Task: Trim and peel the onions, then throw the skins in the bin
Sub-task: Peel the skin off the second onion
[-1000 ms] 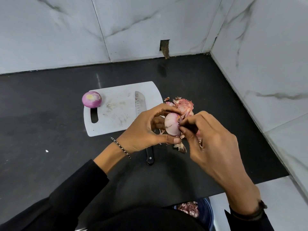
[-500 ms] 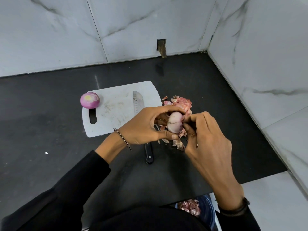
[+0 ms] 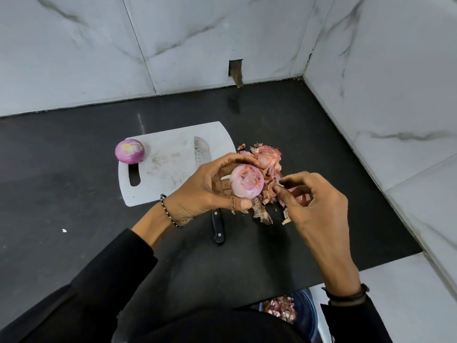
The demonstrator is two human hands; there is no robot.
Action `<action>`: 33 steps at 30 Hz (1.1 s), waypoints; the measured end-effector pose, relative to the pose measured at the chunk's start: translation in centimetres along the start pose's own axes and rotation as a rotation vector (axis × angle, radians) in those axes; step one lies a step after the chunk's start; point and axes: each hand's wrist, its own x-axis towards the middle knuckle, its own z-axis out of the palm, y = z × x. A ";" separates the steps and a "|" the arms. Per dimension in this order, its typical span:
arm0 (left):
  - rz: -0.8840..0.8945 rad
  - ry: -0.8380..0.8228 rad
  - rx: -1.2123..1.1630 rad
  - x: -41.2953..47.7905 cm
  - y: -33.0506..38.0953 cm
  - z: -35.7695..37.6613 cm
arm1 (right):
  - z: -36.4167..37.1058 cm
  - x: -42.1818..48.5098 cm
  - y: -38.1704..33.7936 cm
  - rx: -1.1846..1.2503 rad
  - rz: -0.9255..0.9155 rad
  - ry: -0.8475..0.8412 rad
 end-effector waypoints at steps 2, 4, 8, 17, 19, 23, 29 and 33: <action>0.006 0.015 -0.017 -0.1 -0.1 -0.2 | -0.1 0.0 -0.2 0.031 -0.008 0.011; 0.008 0.027 -0.042 -0.1 -0.1 -0.3 | -0.3 0.1 -0.3 0.000 -0.011 -0.021; 0.014 0.040 -0.048 -0.2 0.1 -0.3 | -0.9 0.2 -0.9 0.029 -0.050 -0.066; 0.043 0.016 -0.048 -0.3 1.3 -0.3 | -1.3 0.2 -1.9 0.065 -0.087 -0.042; 0.049 0.017 -0.043 -0.3 1.5 -0.1 | -1.4 0.3 -2.1 0.066 -0.105 -0.067; 0.060 0.020 -0.029 -0.2 1.8 0.1 | -1.9 0.3 -2.8 0.110 -0.190 -0.069; 0.059 0.038 -0.023 0.0 1.6 0.1 | -2.0 0.1 -3.6 0.229 -0.177 -0.097; 0.060 0.063 -0.012 0.0 1.4 0.1 | -2.0 0.0 -3.7 0.256 -0.148 -0.110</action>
